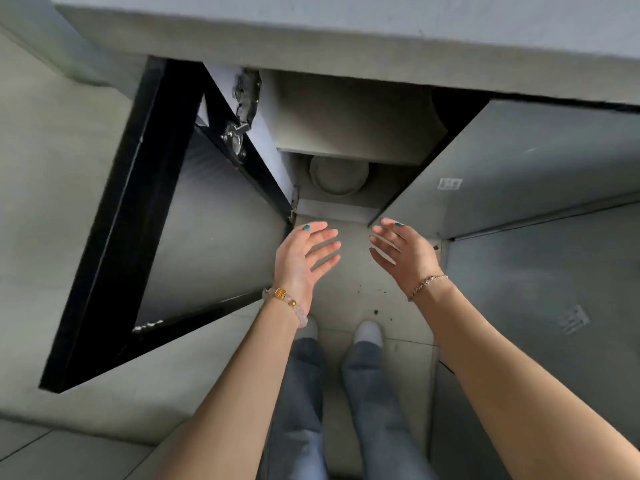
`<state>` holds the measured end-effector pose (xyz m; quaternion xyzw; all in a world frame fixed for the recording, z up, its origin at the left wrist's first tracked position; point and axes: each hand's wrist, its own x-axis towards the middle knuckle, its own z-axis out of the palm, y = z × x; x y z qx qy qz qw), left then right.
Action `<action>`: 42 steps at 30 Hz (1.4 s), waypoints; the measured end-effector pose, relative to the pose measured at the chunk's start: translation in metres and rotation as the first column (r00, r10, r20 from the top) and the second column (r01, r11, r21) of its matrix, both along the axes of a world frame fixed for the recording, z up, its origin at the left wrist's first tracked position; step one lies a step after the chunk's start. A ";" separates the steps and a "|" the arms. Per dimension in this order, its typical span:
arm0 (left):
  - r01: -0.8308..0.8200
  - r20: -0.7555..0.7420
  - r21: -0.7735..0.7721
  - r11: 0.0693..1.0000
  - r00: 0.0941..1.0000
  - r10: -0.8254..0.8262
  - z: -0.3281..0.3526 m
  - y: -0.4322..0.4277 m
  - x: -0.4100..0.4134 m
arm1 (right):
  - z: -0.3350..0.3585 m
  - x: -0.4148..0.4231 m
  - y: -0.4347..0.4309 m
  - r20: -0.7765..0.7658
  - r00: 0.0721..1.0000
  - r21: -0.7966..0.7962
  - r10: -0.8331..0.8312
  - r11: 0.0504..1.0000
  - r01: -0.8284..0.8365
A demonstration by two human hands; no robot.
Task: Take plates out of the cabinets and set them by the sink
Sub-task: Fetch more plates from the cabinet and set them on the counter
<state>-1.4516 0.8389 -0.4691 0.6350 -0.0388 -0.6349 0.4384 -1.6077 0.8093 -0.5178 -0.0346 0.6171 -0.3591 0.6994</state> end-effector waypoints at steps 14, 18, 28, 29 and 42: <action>-0.039 -0.020 -0.049 0.998 0.999 0.038 -0.161 -0.011 0.009 | -0.162 0.025 -0.037 0.043 0.994 -0.005 0.099 0.995 -0.098; -0.058 -0.014 -0.071 0.996 0.998 0.057 -0.194 -0.021 0.018 | -0.201 0.034 -0.057 0.049 0.995 -0.012 0.089 0.996 -0.089; -0.054 -0.059 -0.130 0.990 0.997 0.046 -0.294 -0.051 0.027 | -0.318 0.057 -0.094 0.068 0.998 -0.012 0.019 1.000 -0.019; -0.059 -0.067 -0.126 0.990 0.996 0.051 -0.304 -0.053 0.028 | -0.329 0.058 -0.099 0.078 0.997 -0.010 0.008 1.000 -0.008; -0.023 -0.086 -0.214 0.976 0.996 0.005 -0.392 -0.068 0.038 | -0.434 0.072 -0.165 0.150 0.974 -0.079 -0.173 0.979 0.186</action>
